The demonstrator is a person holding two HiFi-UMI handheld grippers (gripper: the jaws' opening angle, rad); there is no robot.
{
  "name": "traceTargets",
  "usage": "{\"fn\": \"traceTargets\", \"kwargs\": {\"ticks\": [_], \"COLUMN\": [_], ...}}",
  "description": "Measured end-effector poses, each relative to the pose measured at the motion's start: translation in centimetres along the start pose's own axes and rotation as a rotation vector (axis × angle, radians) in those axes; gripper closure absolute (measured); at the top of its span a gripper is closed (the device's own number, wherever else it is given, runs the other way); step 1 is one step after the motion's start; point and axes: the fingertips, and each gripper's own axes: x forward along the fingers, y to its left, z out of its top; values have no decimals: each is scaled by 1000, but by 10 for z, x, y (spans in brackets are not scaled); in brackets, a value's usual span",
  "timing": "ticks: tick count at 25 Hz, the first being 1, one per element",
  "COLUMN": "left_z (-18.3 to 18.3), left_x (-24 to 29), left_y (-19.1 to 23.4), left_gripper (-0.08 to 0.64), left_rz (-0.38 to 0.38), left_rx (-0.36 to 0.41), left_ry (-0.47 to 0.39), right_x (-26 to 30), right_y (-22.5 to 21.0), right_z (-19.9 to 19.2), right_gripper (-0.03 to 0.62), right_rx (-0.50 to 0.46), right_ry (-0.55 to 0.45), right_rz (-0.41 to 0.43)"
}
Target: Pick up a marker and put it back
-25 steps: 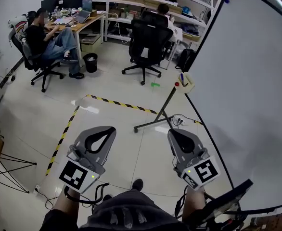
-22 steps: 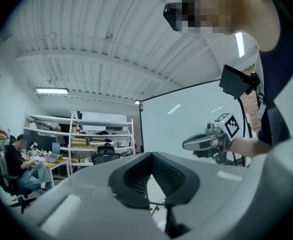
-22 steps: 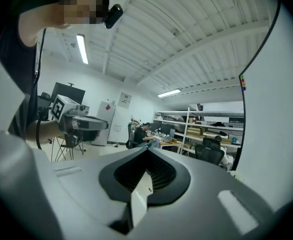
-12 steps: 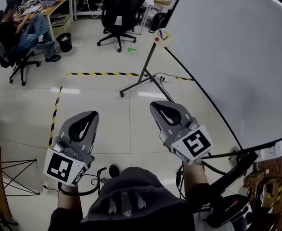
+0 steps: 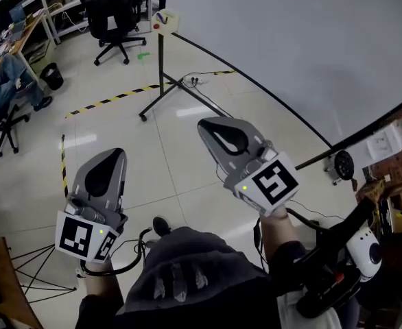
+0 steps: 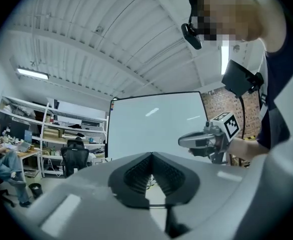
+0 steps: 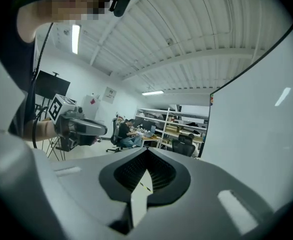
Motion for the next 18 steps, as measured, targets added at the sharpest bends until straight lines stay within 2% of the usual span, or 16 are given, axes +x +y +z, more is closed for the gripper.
{"fn": "traceTargets", "kwargs": {"ticks": [6, 10, 13, 18], "left_z": [-2, -1, 2, 4], "left_x": [6, 8, 6, -10], "left_y": [-98, -149, -166, -164], "left_gripper": [554, 554, 554, 554], "left_rz": [-28, -33, -20, 17], "left_rx": [8, 29, 32, 43], "left_ry": [20, 58, 70, 80], "right_x": [-107, -157, -175, -174], "right_y": [-12, -25, -28, -19], "right_z": [-26, -39, -43, -46], "right_gripper": [592, 592, 592, 592], "right_rx": [40, 94, 98, 112], "right_ry": [3, -2, -7, -9], "right_rz": [-70, -104, -105, -100]}}
